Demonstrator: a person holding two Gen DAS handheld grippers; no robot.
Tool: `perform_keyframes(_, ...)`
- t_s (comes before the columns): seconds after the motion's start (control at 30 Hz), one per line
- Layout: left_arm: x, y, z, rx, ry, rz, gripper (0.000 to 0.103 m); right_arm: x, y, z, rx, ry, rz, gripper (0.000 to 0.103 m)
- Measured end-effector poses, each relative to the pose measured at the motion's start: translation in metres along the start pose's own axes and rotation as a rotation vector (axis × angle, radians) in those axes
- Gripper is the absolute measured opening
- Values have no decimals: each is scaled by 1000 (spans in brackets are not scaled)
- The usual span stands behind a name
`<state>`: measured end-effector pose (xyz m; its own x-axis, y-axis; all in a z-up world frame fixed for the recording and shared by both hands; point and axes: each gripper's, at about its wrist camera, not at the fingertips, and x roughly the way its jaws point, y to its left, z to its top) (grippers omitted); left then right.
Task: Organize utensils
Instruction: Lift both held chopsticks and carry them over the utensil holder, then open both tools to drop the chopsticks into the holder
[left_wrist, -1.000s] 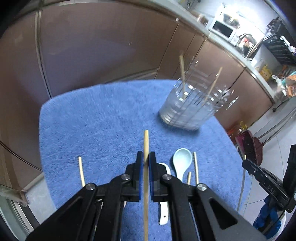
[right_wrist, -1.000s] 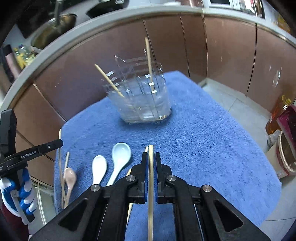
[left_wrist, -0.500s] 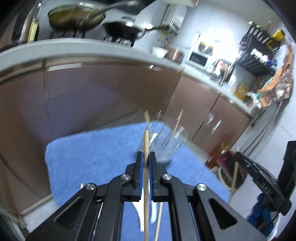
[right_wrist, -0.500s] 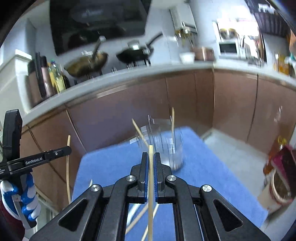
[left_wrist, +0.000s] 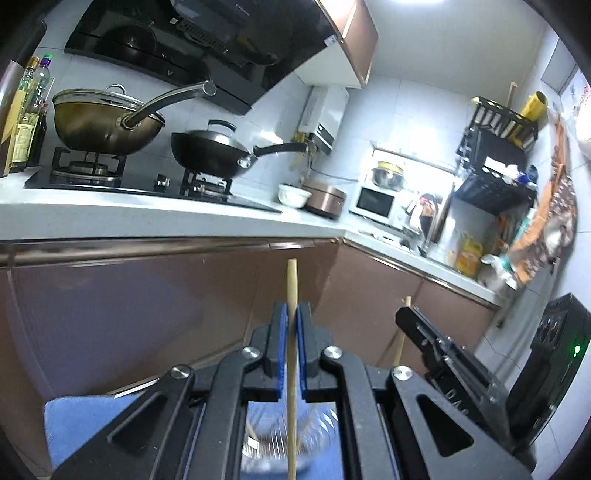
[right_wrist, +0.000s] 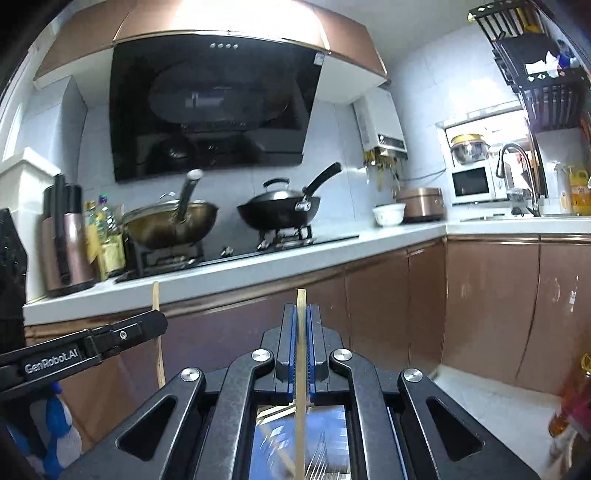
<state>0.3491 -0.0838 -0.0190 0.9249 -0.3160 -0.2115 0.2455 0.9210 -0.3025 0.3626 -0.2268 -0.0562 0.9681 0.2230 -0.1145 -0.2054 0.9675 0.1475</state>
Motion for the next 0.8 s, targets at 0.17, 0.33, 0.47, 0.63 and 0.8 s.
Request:
perform_keyframes(0.17, 57, 5, -13, -24, 5, 42, 5, 45, -26, -16, 55, -18, -29, 5)
perform_keyframes(0.33, 94, 7, -33, -25, -17, 89, 5, 70, -47, -42, 95, -29, -78, 5)
perform_keyframes(0.47, 112, 9, -58, -9, -41, 147, 5, 79, -50, -61, 96, -21, -109, 5)
perform_keyframes(0.63, 123, 17, -88, 5, -46, 189, 5, 78, -42, -86, 45, 4, -150, 5)
perform_keyframes(0.8, 119, 24, -106, -5, -13, 183, 9, 68, -43, -103, 50, 38, -173, 10)
